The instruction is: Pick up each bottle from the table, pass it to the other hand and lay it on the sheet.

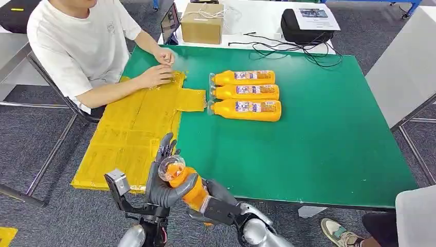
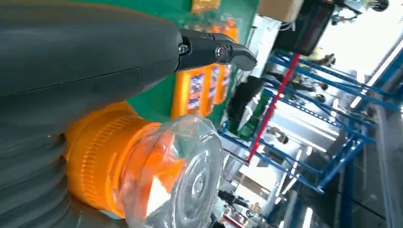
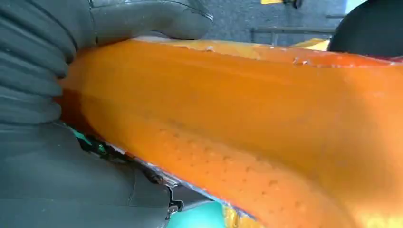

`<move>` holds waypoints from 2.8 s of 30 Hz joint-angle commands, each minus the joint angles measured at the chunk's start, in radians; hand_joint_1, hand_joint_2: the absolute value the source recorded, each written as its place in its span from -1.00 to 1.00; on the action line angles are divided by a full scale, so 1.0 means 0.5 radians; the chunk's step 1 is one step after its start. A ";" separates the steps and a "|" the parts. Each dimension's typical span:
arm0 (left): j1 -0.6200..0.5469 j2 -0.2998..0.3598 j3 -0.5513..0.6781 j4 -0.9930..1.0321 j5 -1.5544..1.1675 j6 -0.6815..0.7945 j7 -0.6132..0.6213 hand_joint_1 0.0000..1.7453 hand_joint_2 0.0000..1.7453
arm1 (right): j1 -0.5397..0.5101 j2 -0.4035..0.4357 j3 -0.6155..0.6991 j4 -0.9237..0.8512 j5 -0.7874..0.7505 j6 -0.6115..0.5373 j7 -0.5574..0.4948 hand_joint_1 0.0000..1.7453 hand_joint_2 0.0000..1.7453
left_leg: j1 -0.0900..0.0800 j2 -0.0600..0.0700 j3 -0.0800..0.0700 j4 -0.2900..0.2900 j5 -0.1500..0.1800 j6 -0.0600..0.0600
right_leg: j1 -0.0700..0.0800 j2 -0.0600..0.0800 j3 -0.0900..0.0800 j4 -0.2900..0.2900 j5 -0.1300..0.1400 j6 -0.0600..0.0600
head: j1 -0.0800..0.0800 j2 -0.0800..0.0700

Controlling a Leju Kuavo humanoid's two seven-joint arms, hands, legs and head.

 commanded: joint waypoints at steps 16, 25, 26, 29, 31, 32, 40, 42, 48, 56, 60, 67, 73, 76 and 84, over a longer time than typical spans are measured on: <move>-0.075 0.077 -0.042 0.240 0.128 -0.140 0.101 -1.00 1.00 | -0.053 -0.041 -0.081 -0.129 -0.189 0.030 0.017 1.00 1.00 | -0.001 -0.004 0.007 -0.001 -0.003 -0.002 | -0.002 0.002 0.007 0.001 -0.004 -0.002 | 0.000 0.000; -0.119 0.069 -0.096 0.324 -0.316 0.267 -0.056 -1.00 1.00 | -0.016 -0.061 -0.138 -0.213 -0.208 0.029 0.033 1.00 1.00 | 0.000 -0.003 0.003 -0.001 -0.001 -0.001 | -0.001 0.000 0.004 0.000 -0.002 -0.001 | 0.001 0.000; -0.126 0.074 -0.112 0.363 -0.362 0.297 -0.010 -1.00 1.00 | -0.011 -0.063 -0.145 -0.214 -0.200 0.018 0.041 1.00 1.00 | -0.001 -0.007 0.008 -0.001 -0.003 -0.002 | -0.002 -0.001 0.009 0.001 -0.005 -0.002 | 0.000 0.000; -0.117 0.085 -0.096 0.471 -0.027 0.003 0.286 -1.00 1.00 | -0.008 -0.058 -0.151 -0.226 -0.175 0.010 0.054 1.00 1.00 | -0.002 -0.005 0.007 -0.003 -0.002 -0.001 | -0.002 -0.001 0.007 0.000 -0.003 -0.002 | 0.001 0.000; -0.074 0.068 -0.088 0.478 -0.012 0.055 0.254 -1.00 1.00 | -0.011 -0.054 -0.150 -0.226 -0.179 0.025 0.054 1.00 1.00 | -0.001 -0.006 0.009 -0.003 -0.002 -0.002 | -0.002 0.000 0.009 -0.001 -0.003 -0.002 | 0.001 0.000; -0.074 0.068 -0.088 0.478 -0.012 0.055 0.254 -1.00 1.00 | -0.011 -0.054 -0.150 -0.226 -0.179 0.025 0.054 1.00 1.00 | -0.001 -0.004 0.005 -0.003 -0.002 -0.001 | -0.002 0.001 0.006 -0.001 -0.001 -0.002 | 0.000 0.000; -0.075 0.072 -0.106 0.451 -0.014 0.075 0.255 -1.00 1.00 | -0.008 -0.053 -0.152 -0.224 -0.179 0.024 0.054 1.00 1.00 | -0.001 -0.007 0.002 -0.002 -0.002 -0.001 | -0.002 -0.003 0.004 0.000 -0.001 -0.001 | 0.000 0.000; -0.075 0.072 -0.106 0.451 -0.014 0.075 0.255 -1.00 1.00 | -0.008 -0.053 -0.152 -0.224 -0.179 0.024 0.054 1.00 1.00 | -0.001 -0.008 0.003 -0.002 -0.002 -0.001 | -0.001 -0.003 0.005 0.000 -0.002 -0.001 | 0.001 0.000; -0.103 0.070 -0.095 0.465 -0.013 0.125 0.211 -1.00 1.00 | -0.023 -0.048 -0.142 -0.214 -0.179 0.029 0.055 1.00 1.00 | -0.001 -0.007 0.006 -0.001 -0.004 -0.002 | -0.002 -0.001 0.007 0.002 -0.004 -0.003 | 0.001 0.000; -0.116 0.111 -0.176 0.453 0.039 0.027 0.294 -1.00 1.00 | -0.090 0.001 -0.133 -0.048 -0.174 0.019 0.049 1.00 1.00 | -0.001 -0.006 0.007 -0.002 -0.004 -0.003 | -0.002 0.001 0.008 0.001 -0.003 -0.003 | 0.000 0.000; -0.129 0.099 -0.163 0.468 0.009 0.063 0.264 -1.00 1.00 | -0.099 0.004 -0.129 -0.066 -0.174 0.021 0.044 1.00 1.00 | -0.001 -0.005 0.007 -0.002 -0.004 -0.002 | -0.001 0.002 0.008 0.001 -0.003 -0.003 | 0.001 0.000; -0.115 0.114 -0.190 0.531 0.017 0.047 0.285 -1.00 1.00 | -0.101 0.004 -0.171 -0.078 -0.197 0.006 0.052 1.00 1.00 | -0.001 -0.005 0.005 -0.002 -0.003 -0.002 | -0.002 0.001 0.006 0.001 -0.002 -0.002 | 0.000 0.000; -0.222 0.085 -0.138 0.754 0.028 -0.015 0.248 1.00 1.00 | -0.156 0.041 -0.159 -0.071 -0.222 0.036 0.068 1.00 1.00 | -0.002 -0.005 0.001 -0.002 -0.001 -0.001 | -0.002 0.000 0.003 0.001 0.000 -0.002 | 0.001 0.000; -0.229 0.071 -0.130 0.738 0.029 -0.023 0.228 1.00 1.00 | -0.159 0.041 -0.161 -0.081 -0.234 0.040 0.067 1.00 1.00 | -0.001 -0.007 0.005 0.000 -0.004 -0.002 | -0.002 0.003 0.006 0.003 -0.002 -0.003 | 0.001 0.000; -0.226 0.070 -0.131 0.737 0.028 -0.023 0.228 1.00 1.00 | -0.157 0.038 -0.162 -0.080 -0.234 0.039 0.067 1.00 1.00 | -0.001 -0.011 -0.001 -0.001 0.000 0.000 | -0.001 -0.003 0.002 0.001 0.000 -0.001 | 0.001 0.000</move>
